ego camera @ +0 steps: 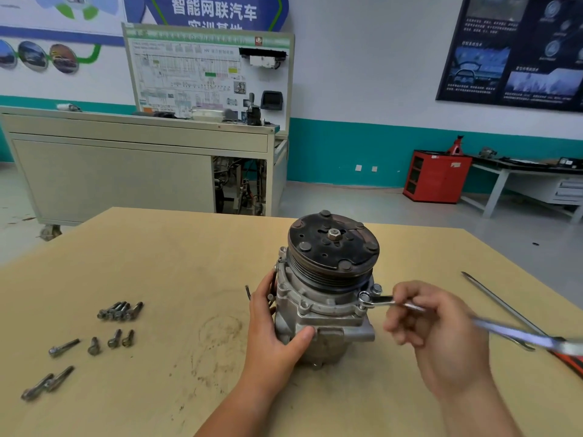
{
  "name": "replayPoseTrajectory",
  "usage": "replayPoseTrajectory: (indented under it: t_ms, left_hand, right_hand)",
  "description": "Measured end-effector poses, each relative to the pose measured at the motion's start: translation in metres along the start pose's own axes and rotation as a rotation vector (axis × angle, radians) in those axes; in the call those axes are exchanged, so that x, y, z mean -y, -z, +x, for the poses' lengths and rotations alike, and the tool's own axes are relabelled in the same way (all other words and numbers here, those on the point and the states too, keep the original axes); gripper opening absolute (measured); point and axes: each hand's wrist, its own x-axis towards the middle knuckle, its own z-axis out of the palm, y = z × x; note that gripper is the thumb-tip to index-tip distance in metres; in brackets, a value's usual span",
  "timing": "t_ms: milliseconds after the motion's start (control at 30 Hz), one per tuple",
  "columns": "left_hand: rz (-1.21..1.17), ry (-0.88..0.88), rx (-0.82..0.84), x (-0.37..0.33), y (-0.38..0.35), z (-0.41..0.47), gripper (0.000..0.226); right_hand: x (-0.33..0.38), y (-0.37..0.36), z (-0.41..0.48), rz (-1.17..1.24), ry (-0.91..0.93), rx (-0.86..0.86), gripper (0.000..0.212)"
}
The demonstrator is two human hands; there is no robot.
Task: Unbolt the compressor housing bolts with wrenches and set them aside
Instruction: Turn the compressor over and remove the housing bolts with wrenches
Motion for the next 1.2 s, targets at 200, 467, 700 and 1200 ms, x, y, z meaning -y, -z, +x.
replayPoseTrajectory:
  t_ms: [200, 467, 700, 1200]
  left_hand:
    - [-0.015, -0.003, 0.004, -0.001, 0.0, 0.0, 0.083]
    - [0.003, -0.01, 0.0, -0.002, -0.001, 0.001, 0.084]
    - [-0.003, 0.004, -0.002, -0.002, -0.001, 0.0, 0.085]
    - [0.006, 0.032, -0.003, 0.0, -0.001, 0.0, 0.09]
  right_hand:
    - [0.009, 0.012, 0.05, 0.29, -0.302, 0.419, 0.033]
    - [-0.009, 0.018, -0.016, 0.344, 0.027, 0.103, 0.038]
    - [-0.021, -0.002, -0.028, 0.073, 0.213, -0.101, 0.037]
    - [0.003, 0.012, 0.02, 0.181, -0.188, 0.173, 0.022]
